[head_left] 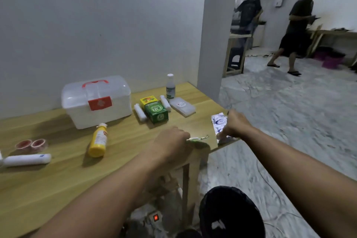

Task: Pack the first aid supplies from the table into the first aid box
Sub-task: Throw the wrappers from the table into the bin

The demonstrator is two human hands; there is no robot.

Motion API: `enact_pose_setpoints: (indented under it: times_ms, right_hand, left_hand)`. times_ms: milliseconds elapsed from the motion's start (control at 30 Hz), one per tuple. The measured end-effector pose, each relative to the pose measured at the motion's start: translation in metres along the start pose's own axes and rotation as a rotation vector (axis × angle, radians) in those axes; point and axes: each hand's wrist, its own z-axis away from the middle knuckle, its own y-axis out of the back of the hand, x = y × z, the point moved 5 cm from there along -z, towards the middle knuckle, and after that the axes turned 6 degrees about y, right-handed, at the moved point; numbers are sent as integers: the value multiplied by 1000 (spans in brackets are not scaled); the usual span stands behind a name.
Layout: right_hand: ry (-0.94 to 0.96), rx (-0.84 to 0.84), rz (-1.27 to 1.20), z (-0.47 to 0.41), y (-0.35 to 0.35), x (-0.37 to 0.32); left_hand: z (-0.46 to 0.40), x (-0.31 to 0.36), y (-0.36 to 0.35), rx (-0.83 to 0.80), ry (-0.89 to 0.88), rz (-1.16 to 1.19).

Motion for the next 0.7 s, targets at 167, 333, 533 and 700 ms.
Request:
enact_pose_setpoints:
  times_ms: [167, 333, 533, 700]
  right_hand:
    - [-88, 161, -237, 17, 11, 49]
    - [-209, 200, -369, 44, 12, 111]
    - [-334, 102, -411, 68, -32, 167]
    - [-400, -15, -394, 64, -88, 191]
  left_hand:
    - [6, 36, 17, 79, 73, 159]
    - [-4, 99, 14, 33, 123, 542]
    - [-18, 141, -70, -160, 268, 574]
    - [-28, 142, -148, -283, 426, 613]
